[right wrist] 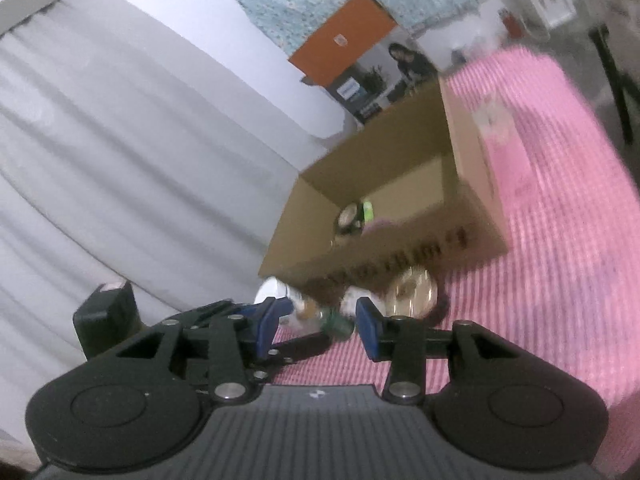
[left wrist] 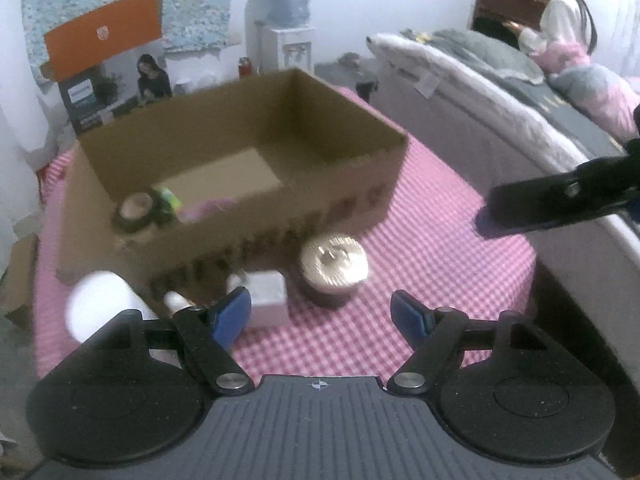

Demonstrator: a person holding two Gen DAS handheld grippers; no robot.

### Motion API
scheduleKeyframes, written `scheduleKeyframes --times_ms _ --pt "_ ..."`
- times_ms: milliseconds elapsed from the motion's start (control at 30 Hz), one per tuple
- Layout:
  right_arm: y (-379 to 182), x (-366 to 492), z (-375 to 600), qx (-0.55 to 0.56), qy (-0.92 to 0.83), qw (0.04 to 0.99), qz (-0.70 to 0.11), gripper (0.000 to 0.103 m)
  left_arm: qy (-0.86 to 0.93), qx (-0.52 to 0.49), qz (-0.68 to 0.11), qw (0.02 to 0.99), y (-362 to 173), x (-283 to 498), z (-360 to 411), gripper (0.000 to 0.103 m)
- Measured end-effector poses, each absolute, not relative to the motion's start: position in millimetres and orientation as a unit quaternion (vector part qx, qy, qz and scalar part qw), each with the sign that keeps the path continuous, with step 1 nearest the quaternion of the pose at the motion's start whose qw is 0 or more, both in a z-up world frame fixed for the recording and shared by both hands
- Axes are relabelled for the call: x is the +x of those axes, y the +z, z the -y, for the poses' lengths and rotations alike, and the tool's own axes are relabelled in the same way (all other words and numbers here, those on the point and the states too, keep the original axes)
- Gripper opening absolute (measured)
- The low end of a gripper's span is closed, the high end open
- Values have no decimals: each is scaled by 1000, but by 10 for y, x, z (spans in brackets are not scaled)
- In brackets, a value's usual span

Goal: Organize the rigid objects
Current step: 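Move the right gripper to the gold-lidded jar and grasp its lid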

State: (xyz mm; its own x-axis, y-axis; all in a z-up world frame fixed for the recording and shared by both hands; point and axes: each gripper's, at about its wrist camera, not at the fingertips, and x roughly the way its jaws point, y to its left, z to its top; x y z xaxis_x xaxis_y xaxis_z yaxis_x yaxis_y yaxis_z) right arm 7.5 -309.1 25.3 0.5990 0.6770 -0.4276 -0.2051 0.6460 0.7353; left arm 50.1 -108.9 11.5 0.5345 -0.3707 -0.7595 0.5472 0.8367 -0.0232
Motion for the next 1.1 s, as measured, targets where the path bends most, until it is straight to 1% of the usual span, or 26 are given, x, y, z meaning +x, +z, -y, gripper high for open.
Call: scheduleKeyframes --times_ms 200,400,700,833,900,1100 --pt "-227 180 2953 331 222 833 -385 45 -274 129 -409 860 -179 492 1286 76" --pt "-531 421 2972 358 195 819 -404 45 -288 146 -412 852 -346 575 1401 74" --pt "-731 798 3008 370 176 809 -422 45 -283 150 -422 848 -455 716 1440 71" --pt "-775 962 2960 361 177 809 -428 41 -286 153 -421 847 -476 753 1468 68" --pt "-790 1010 2930 356 180 809 -431 39 -287 147 -422 847 -478 775 1478 68" --pt "-742 1044 2877 341 187 811 -436 39 -293 142 -419 847 -481 768 1488 68"
